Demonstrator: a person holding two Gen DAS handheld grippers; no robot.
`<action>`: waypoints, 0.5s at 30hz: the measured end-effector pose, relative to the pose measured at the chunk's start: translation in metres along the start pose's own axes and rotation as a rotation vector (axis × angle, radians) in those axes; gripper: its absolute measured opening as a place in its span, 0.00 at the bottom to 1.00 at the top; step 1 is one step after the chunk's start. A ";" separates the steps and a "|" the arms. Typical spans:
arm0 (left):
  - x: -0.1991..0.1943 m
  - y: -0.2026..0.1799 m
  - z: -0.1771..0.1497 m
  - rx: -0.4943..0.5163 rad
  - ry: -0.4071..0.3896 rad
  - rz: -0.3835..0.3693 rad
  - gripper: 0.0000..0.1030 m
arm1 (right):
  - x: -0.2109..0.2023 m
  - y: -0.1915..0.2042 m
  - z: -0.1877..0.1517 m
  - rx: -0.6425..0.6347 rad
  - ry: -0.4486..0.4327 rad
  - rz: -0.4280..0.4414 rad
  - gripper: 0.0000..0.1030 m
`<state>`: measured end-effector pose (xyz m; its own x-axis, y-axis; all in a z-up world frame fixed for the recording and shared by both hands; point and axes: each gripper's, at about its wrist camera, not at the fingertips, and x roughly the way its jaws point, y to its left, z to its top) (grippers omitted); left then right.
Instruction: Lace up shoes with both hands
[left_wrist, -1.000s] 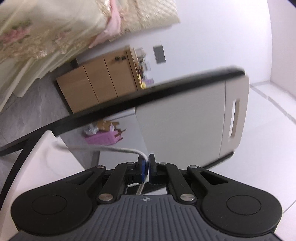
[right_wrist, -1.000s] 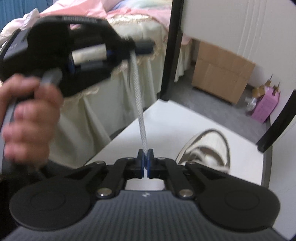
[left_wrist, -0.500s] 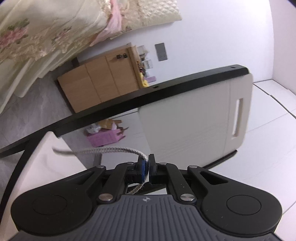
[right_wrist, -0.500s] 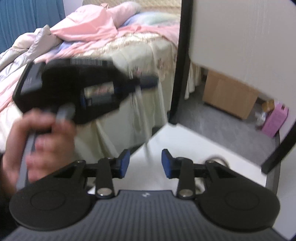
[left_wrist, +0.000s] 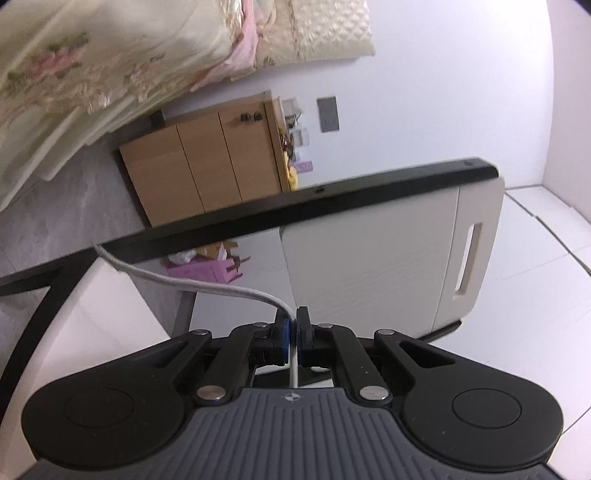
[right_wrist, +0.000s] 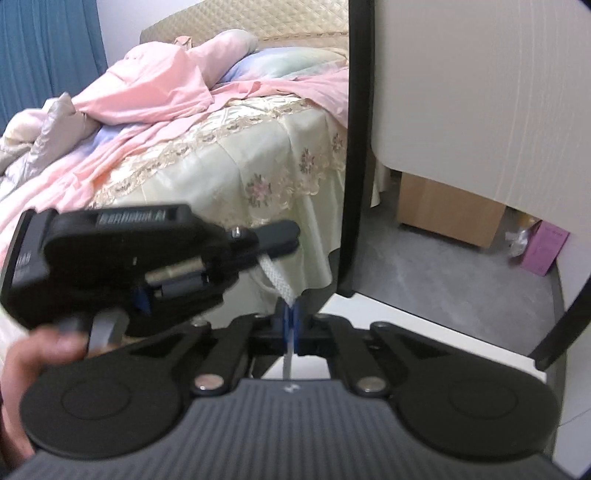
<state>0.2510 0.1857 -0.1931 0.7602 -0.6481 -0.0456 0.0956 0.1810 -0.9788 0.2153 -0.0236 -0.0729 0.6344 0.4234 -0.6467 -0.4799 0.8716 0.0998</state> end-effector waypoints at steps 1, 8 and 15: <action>-0.002 -0.001 0.002 0.002 -0.008 -0.005 0.04 | -0.002 0.001 -0.004 -0.003 0.007 -0.004 0.03; -0.014 -0.002 0.010 -0.007 -0.051 -0.009 0.04 | -0.011 0.010 -0.042 -0.050 0.109 -0.022 0.03; -0.018 -0.011 0.012 0.038 -0.076 -0.004 0.03 | -0.010 0.009 -0.072 -0.027 0.198 -0.016 0.03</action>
<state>0.2439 0.2046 -0.1786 0.8065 -0.5908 -0.0249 0.1221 0.2076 -0.9706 0.1609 -0.0375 -0.1198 0.5116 0.3500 -0.7847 -0.4881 0.8700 0.0698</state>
